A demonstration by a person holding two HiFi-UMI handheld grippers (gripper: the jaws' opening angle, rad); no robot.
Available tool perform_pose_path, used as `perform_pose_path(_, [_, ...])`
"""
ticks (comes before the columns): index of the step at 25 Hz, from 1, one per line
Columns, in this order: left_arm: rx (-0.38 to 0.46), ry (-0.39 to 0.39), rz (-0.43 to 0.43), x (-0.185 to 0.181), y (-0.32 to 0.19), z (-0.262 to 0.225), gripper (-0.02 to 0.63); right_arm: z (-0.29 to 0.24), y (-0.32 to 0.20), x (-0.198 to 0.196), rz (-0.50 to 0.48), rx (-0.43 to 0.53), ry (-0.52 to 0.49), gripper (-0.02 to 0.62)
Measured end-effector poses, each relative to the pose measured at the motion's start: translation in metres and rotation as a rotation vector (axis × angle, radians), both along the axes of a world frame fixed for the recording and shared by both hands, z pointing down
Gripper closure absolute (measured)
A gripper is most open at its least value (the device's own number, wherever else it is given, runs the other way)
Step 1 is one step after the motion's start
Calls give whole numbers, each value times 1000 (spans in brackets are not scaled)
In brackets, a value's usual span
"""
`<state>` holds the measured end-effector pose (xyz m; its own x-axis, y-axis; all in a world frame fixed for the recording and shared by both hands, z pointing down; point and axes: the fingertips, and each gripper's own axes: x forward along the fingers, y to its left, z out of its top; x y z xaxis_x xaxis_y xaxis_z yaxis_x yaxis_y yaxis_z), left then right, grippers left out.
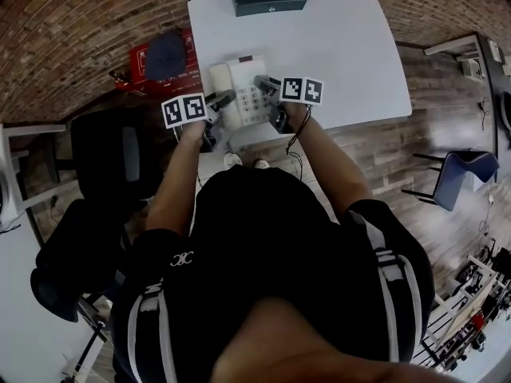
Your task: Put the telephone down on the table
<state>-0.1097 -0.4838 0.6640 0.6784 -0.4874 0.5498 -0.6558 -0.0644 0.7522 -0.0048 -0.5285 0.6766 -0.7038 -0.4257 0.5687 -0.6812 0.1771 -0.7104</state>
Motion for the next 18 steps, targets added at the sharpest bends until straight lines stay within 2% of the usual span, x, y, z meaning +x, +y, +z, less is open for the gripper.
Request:
perform_pose_path(8, [-51, 4, -4, 1, -3, 20, 299, 22, -1, 2, 15, -47, 22, 385])
perform_pose_path(15, [-57, -4, 1, 2, -4, 23, 287, 28, -1, 2, 18, -64, -1, 385])
perform_pose_path(18, [-23, -57, -6, 0, -2, 20, 297, 27, 0, 4, 15, -69, 4, 385])
